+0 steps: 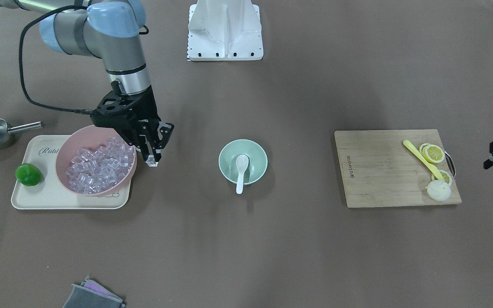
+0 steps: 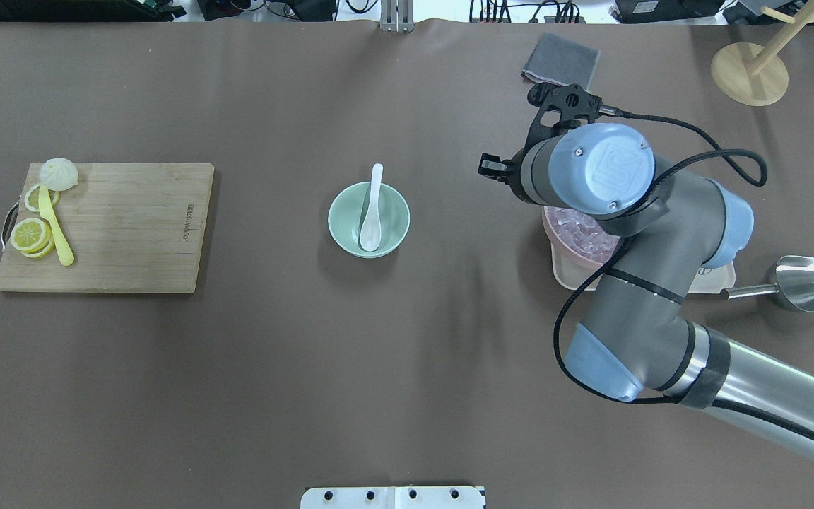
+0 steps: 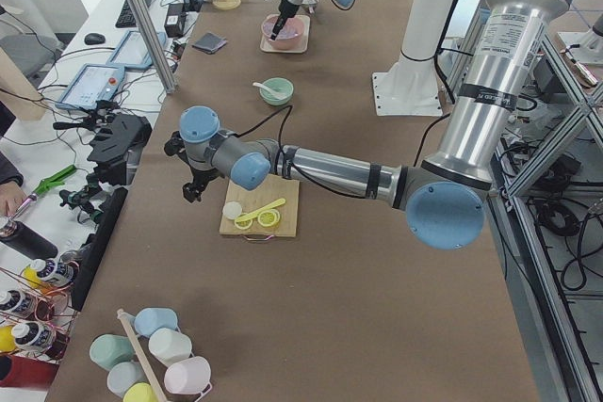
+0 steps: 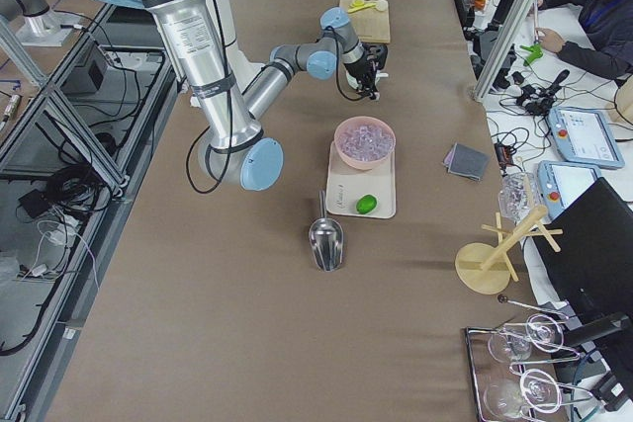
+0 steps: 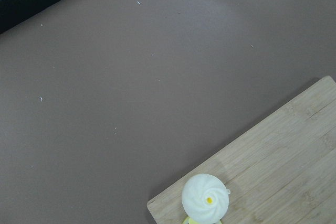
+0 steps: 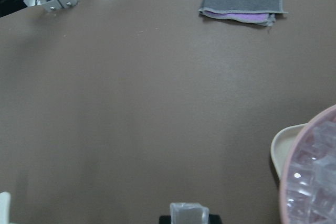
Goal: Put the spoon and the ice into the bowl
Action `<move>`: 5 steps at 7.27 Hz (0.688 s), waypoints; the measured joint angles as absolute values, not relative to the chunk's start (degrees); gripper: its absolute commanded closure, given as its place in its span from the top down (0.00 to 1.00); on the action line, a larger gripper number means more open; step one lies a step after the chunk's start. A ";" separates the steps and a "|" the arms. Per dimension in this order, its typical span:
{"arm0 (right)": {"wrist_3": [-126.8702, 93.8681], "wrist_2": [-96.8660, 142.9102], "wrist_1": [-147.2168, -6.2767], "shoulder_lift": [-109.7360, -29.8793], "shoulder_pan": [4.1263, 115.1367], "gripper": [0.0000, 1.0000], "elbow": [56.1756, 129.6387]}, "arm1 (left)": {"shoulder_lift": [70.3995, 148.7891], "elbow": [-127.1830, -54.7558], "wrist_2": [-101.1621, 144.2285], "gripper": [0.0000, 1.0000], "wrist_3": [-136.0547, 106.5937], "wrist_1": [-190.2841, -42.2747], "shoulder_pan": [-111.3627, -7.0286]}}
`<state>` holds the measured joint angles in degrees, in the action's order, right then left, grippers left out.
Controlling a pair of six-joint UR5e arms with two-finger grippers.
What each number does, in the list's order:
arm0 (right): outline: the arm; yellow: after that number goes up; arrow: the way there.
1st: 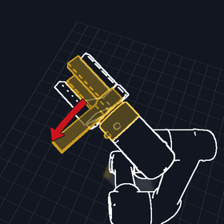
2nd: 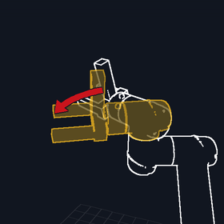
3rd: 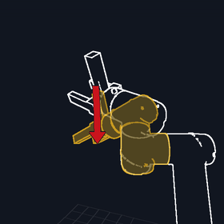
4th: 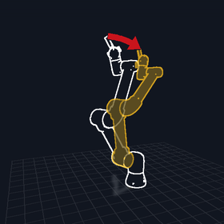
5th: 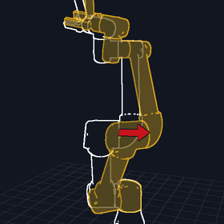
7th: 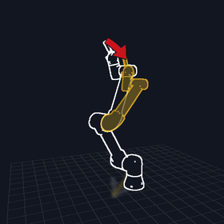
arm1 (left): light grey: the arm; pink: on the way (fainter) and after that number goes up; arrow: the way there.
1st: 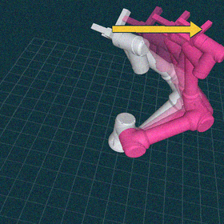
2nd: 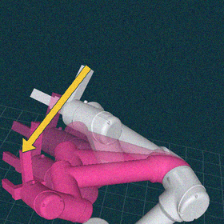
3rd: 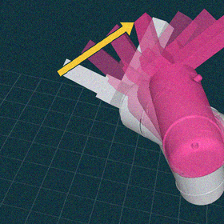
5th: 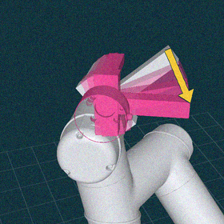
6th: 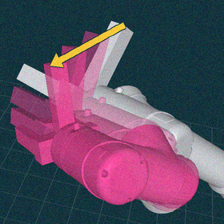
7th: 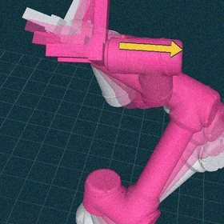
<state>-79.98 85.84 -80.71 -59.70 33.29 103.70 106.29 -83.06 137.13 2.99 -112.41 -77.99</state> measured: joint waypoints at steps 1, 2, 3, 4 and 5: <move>-80.59 82.02 -80.77 -57.91 30.61 0.00 102.31 | 106.13 -83.06 137.17 1.00 2.99 -112.41 -78.00; -81.76 78.19 -80.85 -55.49 27.90 0.00 99.87 | 105.91 -83.06 137.19 1.00 2.99 -112.41 -78.00; -83.13 75.65 -80.90 -52.53 25.82 0.00 96.78 | 105.65 -83.10 137.19 1.00 2.99 -112.43 -78.00; -84.16 74.12 -80.93 -49.74 24.36 0.00 93.81 | 105.34 -83.14 137.20 1.00 3.01 -112.49 -77.99; -84.70 73.14 -80.97 -47.48 23.46 0.00 91.39 | 105.17 -83.13 137.18 1.00 3.02 -112.52 -77.97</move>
